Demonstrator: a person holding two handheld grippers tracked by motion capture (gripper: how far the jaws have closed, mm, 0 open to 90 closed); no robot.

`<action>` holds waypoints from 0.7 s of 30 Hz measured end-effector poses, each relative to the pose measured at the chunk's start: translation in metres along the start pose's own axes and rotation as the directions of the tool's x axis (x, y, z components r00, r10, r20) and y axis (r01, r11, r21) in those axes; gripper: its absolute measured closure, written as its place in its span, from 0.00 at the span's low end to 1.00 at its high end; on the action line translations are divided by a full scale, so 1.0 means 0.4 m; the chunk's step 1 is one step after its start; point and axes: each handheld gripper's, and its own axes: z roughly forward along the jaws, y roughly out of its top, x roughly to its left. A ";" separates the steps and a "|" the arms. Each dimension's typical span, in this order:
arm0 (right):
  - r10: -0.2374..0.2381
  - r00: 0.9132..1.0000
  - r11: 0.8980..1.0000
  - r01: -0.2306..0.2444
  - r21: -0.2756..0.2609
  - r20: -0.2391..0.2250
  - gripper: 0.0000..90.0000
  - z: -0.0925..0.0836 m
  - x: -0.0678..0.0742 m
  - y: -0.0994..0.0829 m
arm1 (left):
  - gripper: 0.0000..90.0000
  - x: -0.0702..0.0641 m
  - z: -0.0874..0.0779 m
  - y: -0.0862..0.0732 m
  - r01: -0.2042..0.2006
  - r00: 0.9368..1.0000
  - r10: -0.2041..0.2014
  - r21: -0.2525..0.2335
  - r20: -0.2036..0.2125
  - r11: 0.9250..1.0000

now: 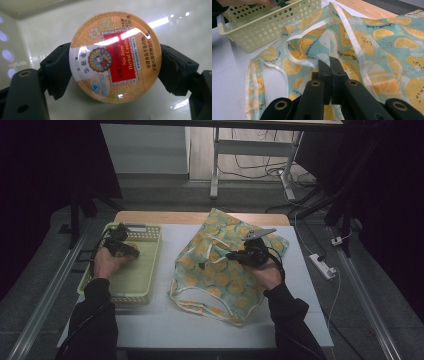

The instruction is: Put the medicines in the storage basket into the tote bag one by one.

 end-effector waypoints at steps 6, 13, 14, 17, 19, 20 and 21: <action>-0.002 1.000 1.000 0.002 -0.004 0.001 0.99 -0.001 0.001 0.001 | 0.23 -0.006 -0.025 -0.001 0.007 1.000 -0.008 -0.040 -0.008 0.999; -0.001 1.000 1.000 0.001 -0.011 0.004 0.99 -0.005 0.001 0.003 | 0.23 -0.022 -0.067 -0.015 -0.017 1.000 0.020 -0.120 0.022 0.993; -0.002 1.000 1.000 0.002 -0.011 0.004 0.99 -0.005 0.002 0.003 | 0.23 -0.024 -0.074 -0.017 -0.016 0.999 0.020 -0.133 0.029 0.991; -0.003 1.000 1.000 0.003 -0.011 0.003 0.99 -0.004 0.002 0.003 | 0.23 -0.034 -0.097 -0.025 -0.021 0.998 0.031 -0.174 0.054 0.984; -0.003 1.000 1.000 0.003 -0.012 0.004 0.99 -0.004 0.002 0.003 | 0.23 -0.043 -0.114 -0.030 -0.030 0.997 0.045 -0.200 0.068 0.979; -0.001 1.000 1.000 0.001 -0.013 0.005 0.99 -0.004 0.002 0.003 | 0.23 -0.049 -0.122 -0.031 -0.028 0.996 0.045 -0.211 0.076 0.977; -0.001 1.000 1.000 0.001 -0.013 0.005 0.99 -0.005 0.002 0.003 | 0.23 -0.055 -0.130 -0.033 -0.032 0.995 0.052 -0.222 0.083 0.974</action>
